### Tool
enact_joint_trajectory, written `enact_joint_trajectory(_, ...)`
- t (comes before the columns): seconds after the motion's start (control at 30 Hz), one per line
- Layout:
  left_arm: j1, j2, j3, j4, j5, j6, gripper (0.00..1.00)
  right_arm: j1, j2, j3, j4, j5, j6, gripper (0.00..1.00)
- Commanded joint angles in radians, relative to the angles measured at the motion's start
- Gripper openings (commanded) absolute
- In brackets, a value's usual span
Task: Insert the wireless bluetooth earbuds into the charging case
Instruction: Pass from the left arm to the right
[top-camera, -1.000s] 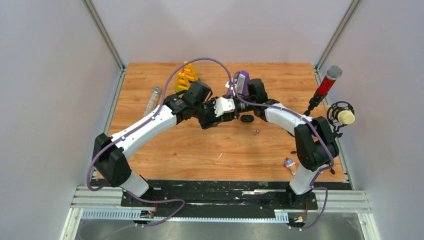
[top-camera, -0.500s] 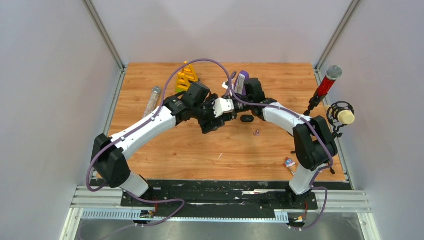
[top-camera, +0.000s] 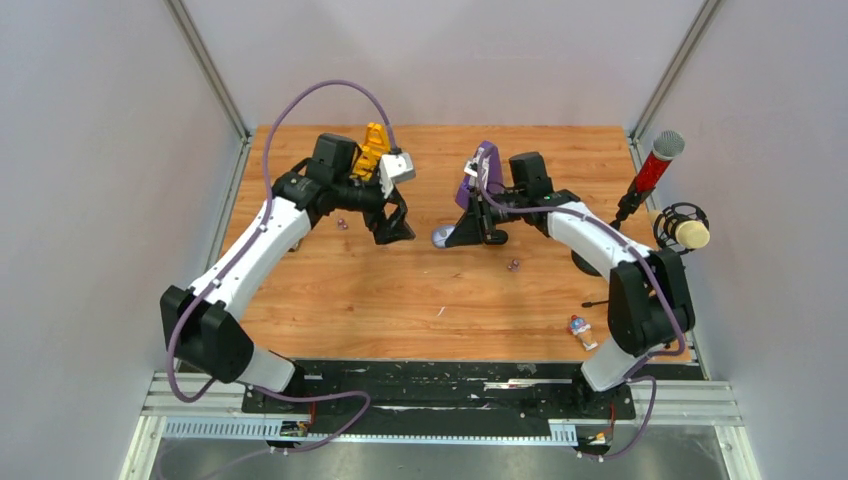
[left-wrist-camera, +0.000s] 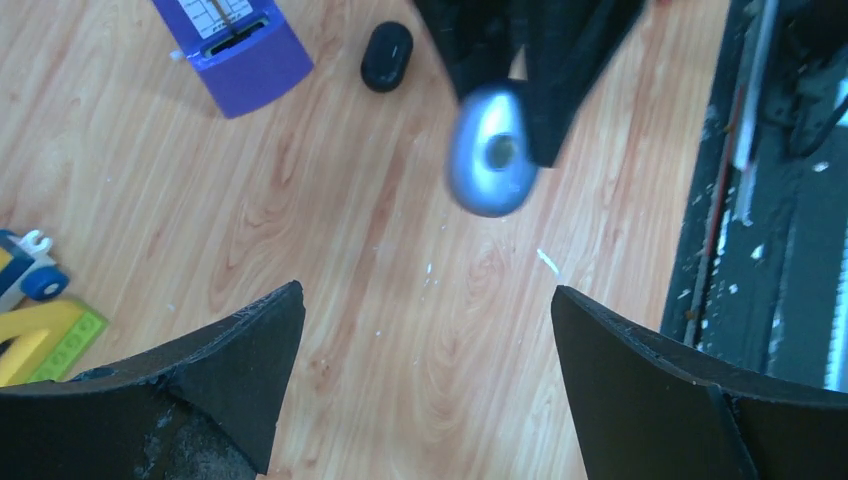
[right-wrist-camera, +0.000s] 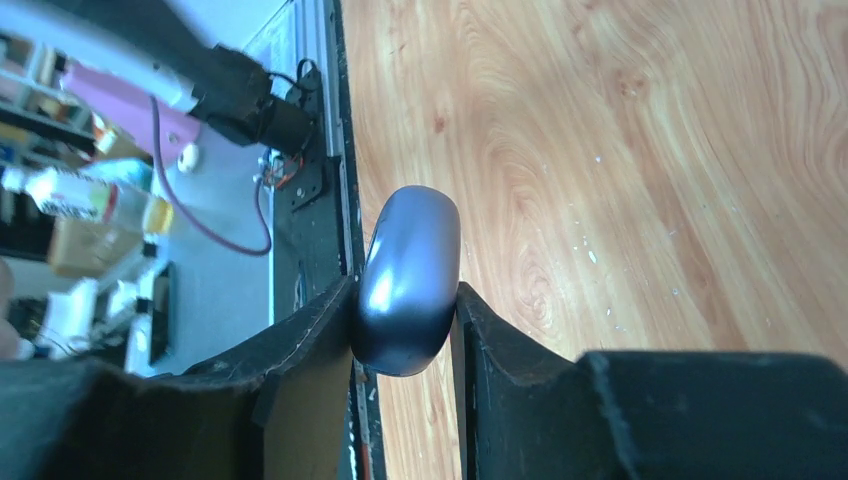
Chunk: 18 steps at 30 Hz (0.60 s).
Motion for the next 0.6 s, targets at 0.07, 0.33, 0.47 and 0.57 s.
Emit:
enact_joint_trajectory(0.07, 0.046, 0.150, 0.125, -0.077, 0.368, -0.089, 1.00, 0.006, -0.211, -0.061, -0.091, -0.131, -0.372, 0.17)
enact_joint_trajectory(0.33, 0.043, 0.243, 0.165, -0.081, 0.525, -0.136, 1.00, 0.008, -0.214, -0.076, -0.094, -0.134, -0.404, 0.17)
enact_joint_trajectory(0.47, 0.034, 0.223, 0.146, -0.052, 0.544, -0.160, 0.99, 0.017, -0.185, -0.068, -0.112, -0.126, -0.426, 0.17)
enact_joint_trajectory(0.57, 0.016, 0.212, 0.131, -0.042, 0.521, -0.160, 0.97, 0.032, -0.165, -0.059, -0.128, -0.123, -0.439, 0.17)
